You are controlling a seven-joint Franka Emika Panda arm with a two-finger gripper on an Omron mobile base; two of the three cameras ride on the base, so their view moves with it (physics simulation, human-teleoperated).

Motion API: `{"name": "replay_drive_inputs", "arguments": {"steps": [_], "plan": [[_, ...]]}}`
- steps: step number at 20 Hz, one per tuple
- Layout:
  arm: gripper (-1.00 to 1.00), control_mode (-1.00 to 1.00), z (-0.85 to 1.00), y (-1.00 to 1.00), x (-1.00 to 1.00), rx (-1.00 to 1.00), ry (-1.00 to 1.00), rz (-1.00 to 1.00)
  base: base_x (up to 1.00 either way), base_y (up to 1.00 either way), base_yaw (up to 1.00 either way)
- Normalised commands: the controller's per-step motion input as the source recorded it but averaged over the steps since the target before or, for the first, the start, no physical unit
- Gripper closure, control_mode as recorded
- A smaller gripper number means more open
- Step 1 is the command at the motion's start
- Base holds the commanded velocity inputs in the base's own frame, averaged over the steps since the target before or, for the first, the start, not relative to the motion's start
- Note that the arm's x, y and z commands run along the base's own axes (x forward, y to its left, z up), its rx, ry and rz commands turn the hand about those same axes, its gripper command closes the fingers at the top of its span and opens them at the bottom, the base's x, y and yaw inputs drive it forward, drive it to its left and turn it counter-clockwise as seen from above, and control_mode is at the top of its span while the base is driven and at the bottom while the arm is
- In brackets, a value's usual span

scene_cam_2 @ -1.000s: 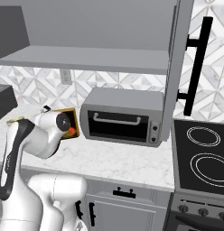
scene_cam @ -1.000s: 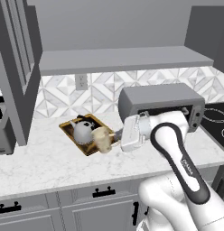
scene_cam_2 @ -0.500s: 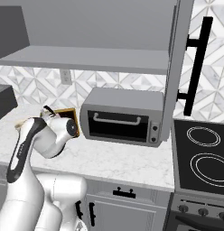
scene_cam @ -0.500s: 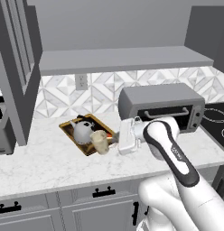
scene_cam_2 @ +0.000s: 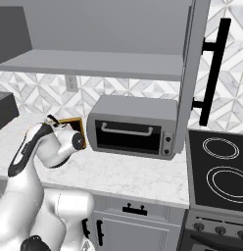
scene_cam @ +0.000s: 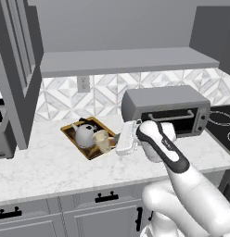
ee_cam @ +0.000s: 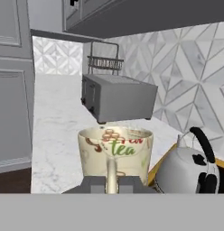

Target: Pick the kettle from the counter and place it on the tray. Then pick the mug from the cabinet and place it on the tray. Then close the cabinet doors.

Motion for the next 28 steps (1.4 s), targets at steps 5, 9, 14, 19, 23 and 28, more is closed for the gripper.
{"name": "replay_drive_inputs", "arguments": {"steps": [5,9,14,19,23,28], "plan": [[1.00,-1.00,-0.34,-0.02,0.43,0.00,-0.04,-0.12,0.00,0.00,0.00],[1.00,-1.00,-0.22,0.00,0.45,0.00,-0.08,-0.11,0.00,0.00,0.00],[1.00,-1.00,-0.22,0.00,0.46,0.00,-0.08,-0.12,0.00,0.00,0.00],[1.00,-1.00,-0.25,-0.01,0.36,0.00,-0.08,-0.10,0.00,0.00,0.00],[1.00,-1.00,-0.25,-0.04,0.21,0.00,-0.08,-0.01,0.00,0.00,0.00],[1.00,-1.00,-0.19,-0.12,0.21,0.00,-0.03,0.00,0.00,0.00,0.00]]}}
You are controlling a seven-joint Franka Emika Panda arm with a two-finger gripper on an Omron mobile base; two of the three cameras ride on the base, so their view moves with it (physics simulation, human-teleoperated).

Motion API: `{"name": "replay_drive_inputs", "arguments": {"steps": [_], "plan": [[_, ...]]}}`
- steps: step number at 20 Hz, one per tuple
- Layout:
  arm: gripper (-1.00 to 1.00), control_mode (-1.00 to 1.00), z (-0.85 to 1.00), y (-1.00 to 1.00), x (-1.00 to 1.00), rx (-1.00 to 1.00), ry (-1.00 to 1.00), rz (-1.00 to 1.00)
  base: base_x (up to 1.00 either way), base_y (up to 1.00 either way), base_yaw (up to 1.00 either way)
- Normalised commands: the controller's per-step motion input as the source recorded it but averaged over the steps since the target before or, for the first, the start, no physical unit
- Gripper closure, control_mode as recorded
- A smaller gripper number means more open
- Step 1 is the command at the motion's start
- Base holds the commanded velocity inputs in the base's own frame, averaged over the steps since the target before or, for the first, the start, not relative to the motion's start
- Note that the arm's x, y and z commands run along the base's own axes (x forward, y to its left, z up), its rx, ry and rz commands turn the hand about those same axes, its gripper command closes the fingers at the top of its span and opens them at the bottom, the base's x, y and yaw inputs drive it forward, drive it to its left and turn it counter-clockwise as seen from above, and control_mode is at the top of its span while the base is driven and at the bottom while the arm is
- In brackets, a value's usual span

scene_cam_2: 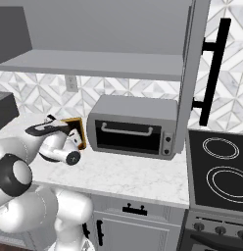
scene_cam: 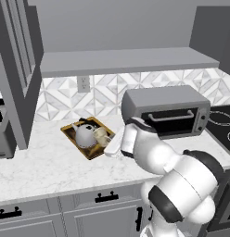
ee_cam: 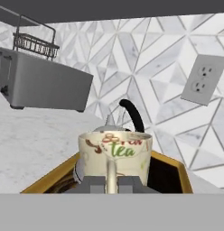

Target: Pick the kettle from the counter and place it on the tray. Then pick the mug from the cabinet and place it on the tray. Then close the cabinet doors.

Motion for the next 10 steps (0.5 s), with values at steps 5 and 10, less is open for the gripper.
{"name": "replay_drive_inputs", "arguments": {"steps": [5,10], "plan": [[1.00,-1.00,-0.09,-0.12,0.25,0.00,0.00,0.00,0.00,0.00,0.00],[1.00,-1.00,-0.01,-0.10,0.23,0.00,0.00,0.00,0.00,0.00,0.00]]}}
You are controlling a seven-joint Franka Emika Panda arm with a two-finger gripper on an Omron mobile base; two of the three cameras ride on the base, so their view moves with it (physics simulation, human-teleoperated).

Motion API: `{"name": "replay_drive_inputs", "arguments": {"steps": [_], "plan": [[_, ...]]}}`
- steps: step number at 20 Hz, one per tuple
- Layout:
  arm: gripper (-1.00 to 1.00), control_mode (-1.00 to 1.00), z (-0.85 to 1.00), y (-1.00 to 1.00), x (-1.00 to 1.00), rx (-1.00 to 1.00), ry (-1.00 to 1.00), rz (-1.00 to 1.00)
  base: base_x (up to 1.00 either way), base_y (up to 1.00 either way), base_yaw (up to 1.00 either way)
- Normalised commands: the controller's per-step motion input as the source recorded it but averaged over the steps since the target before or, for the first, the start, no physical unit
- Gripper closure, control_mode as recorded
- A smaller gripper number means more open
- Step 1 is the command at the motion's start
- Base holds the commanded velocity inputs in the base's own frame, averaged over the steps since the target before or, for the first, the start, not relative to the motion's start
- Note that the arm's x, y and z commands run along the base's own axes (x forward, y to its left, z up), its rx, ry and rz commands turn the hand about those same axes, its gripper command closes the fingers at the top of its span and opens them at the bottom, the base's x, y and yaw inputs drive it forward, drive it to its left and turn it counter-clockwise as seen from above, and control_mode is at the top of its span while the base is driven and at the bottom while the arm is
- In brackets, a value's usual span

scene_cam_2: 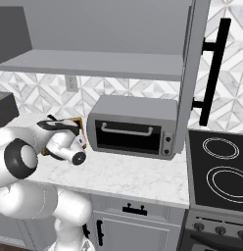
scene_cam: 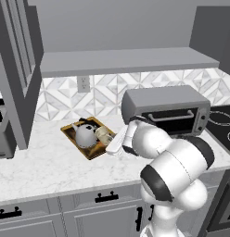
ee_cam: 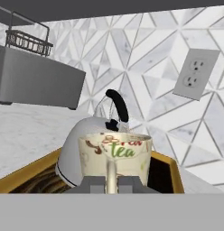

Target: Pick the kettle from the counter and place it on the tray. Then pick the mug from the cabinet and place it on the tray. Then close the cabinet doors.

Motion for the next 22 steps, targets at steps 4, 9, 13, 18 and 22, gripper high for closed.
{"name": "replay_drive_inputs", "arguments": {"steps": [4,9,13,18,22], "plan": [[1.00,-1.00,-0.11,-0.11,0.20,0.00,0.00,0.00,0.00,0.00,0.00],[1.00,-1.00,-0.23,-0.14,0.07,0.00,0.00,0.00,0.00,0.00,0.00],[1.00,-1.00,-0.05,-0.12,0.04,0.00,0.01,0.00,0.00,0.00,0.00],[1.00,-1.00,-0.10,-0.25,0.00,0.01,0.00,0.00,0.00,0.00,0.00],[1.00,-1.00,-0.18,-0.25,0.00,0.02,0.00,0.00,0.00,0.00,0.00]]}}
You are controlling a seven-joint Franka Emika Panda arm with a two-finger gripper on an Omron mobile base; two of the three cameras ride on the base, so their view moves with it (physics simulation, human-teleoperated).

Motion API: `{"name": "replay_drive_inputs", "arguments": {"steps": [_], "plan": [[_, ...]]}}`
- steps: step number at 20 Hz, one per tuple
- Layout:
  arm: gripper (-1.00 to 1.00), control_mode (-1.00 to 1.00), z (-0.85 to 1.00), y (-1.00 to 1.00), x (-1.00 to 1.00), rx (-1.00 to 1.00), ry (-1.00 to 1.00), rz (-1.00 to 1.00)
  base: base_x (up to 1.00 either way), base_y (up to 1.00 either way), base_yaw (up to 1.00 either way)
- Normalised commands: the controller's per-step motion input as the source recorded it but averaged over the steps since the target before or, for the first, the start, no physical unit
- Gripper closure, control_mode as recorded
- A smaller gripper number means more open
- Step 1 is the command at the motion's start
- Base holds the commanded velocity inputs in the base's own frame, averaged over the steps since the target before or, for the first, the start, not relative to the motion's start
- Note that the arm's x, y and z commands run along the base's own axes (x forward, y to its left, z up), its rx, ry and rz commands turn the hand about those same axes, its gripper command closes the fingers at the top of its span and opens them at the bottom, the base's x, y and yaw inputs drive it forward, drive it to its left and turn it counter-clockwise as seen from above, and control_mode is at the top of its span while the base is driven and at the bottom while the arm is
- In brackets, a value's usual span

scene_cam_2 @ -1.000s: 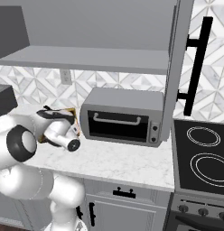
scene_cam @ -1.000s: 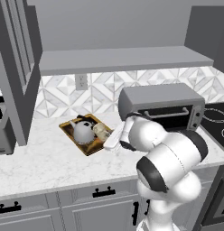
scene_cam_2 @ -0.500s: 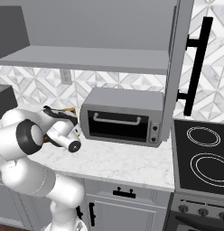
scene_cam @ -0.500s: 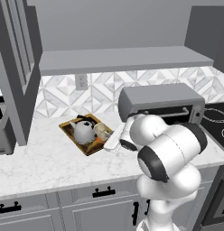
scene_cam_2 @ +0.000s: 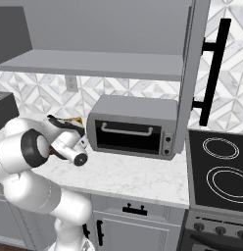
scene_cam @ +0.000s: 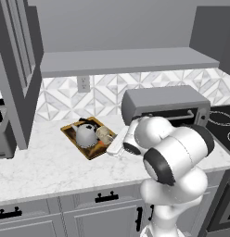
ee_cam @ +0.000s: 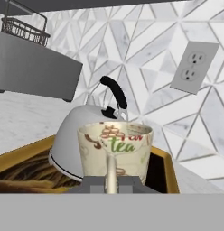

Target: Pick the kettle from the counter and place it on the tray. Then pick the mug from the cabinet and place it on the tray. Then close the cabinet doors.

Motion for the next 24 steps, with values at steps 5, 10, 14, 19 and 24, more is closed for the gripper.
{"name": "replay_drive_inputs", "arguments": {"steps": [5,10,14,19,24], "plan": [[1.00,-1.00,-0.19,-0.29,0.00,0.03,0.00,0.00,0.00,0.00,0.00],[1.00,-1.00,-0.26,-0.54,-0.02,0.09,0.00,0.00,0.00,0.00,0.00],[-1.00,-1.00,-0.29,-0.45,-0.01,0.08,0.00,0.00,0.00,0.00,0.00],[-1.00,-1.00,-0.04,-0.27,-0.12,0.02,0.00,-0.01,0.00,0.00,0.00],[-1.00,-1.00,0.02,-0.12,-0.21,0.00,0.01,-0.06,0.00,0.00,0.00]]}}
